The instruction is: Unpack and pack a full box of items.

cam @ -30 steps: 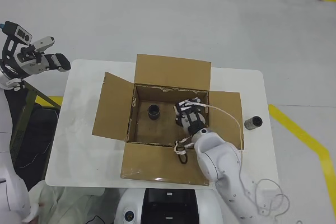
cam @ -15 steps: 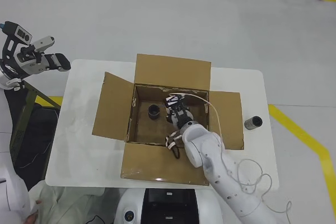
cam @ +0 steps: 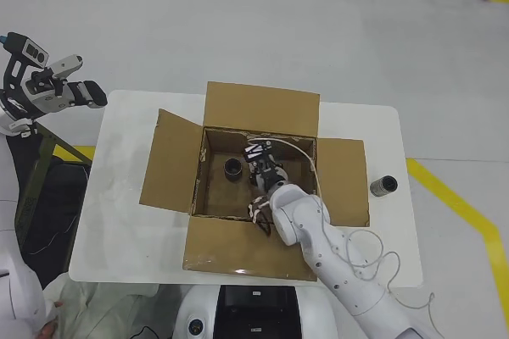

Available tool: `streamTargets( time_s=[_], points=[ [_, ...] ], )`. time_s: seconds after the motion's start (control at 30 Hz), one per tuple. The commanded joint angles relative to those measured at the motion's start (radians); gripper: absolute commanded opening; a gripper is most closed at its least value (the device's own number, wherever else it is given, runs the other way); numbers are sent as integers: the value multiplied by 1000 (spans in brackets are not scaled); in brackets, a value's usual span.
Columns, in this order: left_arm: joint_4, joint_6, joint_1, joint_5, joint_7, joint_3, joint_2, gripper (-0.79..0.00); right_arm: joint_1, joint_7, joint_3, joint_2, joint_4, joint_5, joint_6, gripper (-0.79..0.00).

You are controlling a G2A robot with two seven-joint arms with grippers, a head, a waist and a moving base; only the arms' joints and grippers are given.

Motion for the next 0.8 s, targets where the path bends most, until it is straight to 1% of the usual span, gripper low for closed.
streamTargets(
  time_s=[0.0, 0.43, 0.47, 0.57, 0.6, 0.63, 0.7, 0.77],
  points=[
    [0, 0, 0, 0, 0, 0, 0, 0, 3, 1, -3, -3, 11, -2, 1, -785],
    [0, 0, 0, 0, 0, 0, 0, 0, 17, 15, -16, -18, 66, -11, -15, -779],
    [0, 0, 0, 0, 0, 0, 0, 0, 18, 15, -17, -19, 69, -11, -16, -720],
    [0, 0, 0, 0, 0, 0, 0, 0, 22, 16, -18, -23, 78, -10, -18, -585],
    [0, 0, 0, 0, 0, 0, 0, 0, 22, 16, -18, -24, 80, -10, -18, -493],
    [0, 0, 0, 0, 0, 0, 0, 0, 23, 15, -18, -25, 81, -10, -18, -443],
    [0, 0, 0, 0, 0, 0, 0, 0, 22, 15, -18, -27, 83, -13, -20, -409],
    [0, 0, 0, 0, 0, 0, 0, 0, 21, 17, -15, -28, 81, -15, -20, -394]
  ],
)
